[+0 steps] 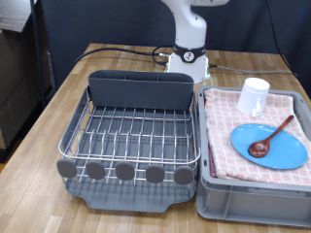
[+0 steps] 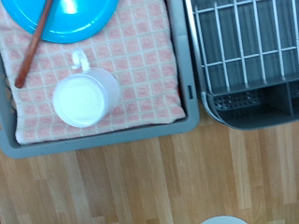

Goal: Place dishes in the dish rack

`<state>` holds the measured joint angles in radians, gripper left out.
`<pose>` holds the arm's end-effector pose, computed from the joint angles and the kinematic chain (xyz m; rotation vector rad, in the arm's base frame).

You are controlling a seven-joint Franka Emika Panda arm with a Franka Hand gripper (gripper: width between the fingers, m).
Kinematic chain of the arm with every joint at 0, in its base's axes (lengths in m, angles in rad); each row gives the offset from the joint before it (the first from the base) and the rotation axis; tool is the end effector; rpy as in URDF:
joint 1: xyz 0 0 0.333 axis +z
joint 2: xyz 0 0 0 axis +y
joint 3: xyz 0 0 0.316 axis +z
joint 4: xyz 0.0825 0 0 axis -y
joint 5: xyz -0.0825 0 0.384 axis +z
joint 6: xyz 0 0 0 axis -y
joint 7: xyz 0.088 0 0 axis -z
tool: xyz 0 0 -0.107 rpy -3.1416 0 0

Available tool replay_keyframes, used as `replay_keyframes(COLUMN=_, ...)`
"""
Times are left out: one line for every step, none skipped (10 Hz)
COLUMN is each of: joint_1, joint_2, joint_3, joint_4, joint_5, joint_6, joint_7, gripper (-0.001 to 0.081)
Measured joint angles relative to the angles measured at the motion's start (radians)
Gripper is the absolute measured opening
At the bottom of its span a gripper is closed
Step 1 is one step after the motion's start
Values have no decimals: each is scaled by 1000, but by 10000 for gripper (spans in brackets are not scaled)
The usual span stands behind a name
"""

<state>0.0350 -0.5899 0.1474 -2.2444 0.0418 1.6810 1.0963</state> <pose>0.3659 0.0831 0.5840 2.7814 -1.4160 0.0641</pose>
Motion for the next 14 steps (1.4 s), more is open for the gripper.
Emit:
replay_keyframes(joint_1=2, joint_2=35, joint_3=18, joint_4=20, joint_5=14, joint_6=13, joint_7=28, gripper=803)
replay_keyframes(joint_1=5, joint_2=72, joint_3=35, joint_4=44, joint_5=31, joint_6=23, joint_7=49, gripper=803)
replay_keyframes(joint_1=6, joint_2=114, joint_3=39, joint_4=77, joint_5=37, joint_6=23, joint_7=61, gripper=803)
replay_keyframes(joint_1=6, joint_2=113, joint_3=39, joint_4=76, joint_5=35, joint_6=23, joint_7=61, gripper=803)
replay_keyframes(joint_1=5, joint_2=112, joint_3=41, joint_4=73, joint_5=35, joint_6=45, joint_7=76, gripper=803)
replay_keyframes(joint_1=4, joint_2=113, joint_3=50, joint_4=68, joint_5=35, joint_6=78, joint_7=113, gripper=803)
replay_keyframes(joint_1=3, joint_2=116, joint_3=66, joint_4=68, joint_5=35, joint_6=102, joint_7=153, gripper=803)
replay_keyframes(joint_1=3, joint_2=123, joint_3=86, joint_4=74, joint_5=31, joint_6=106, joint_7=189, gripper=803)
replay_keyframes(joint_1=3, joint_2=134, joint_3=108, joint_4=86, joint_5=28, joint_6=106, joint_7=225, gripper=803)
replay_keyframes(joint_1=2, joint_2=148, joint_3=127, joint_4=96, joint_5=28, joint_6=105, joint_7=262, gripper=803)
replay_keyframes(joint_1=3, joint_2=161, joint_3=144, joint_4=104, joint_5=28, joint_6=106, joint_7=286, gripper=803)
replay_keyframes(joint_1=3, joint_2=176, joint_3=159, joint_4=106, joint_5=28, joint_6=116, joint_7=300, gripper=803)
replay_keyframes(joint_1=3, joint_2=193, joint_3=172, joint_4=106, joint_5=29, joint_6=135, joint_7=311, gripper=803)
replay_keyframes(joint_1=4, joint_2=214, joint_3=183, joint_4=103, joint_5=33, joint_6=170, joint_7=317, gripper=803)
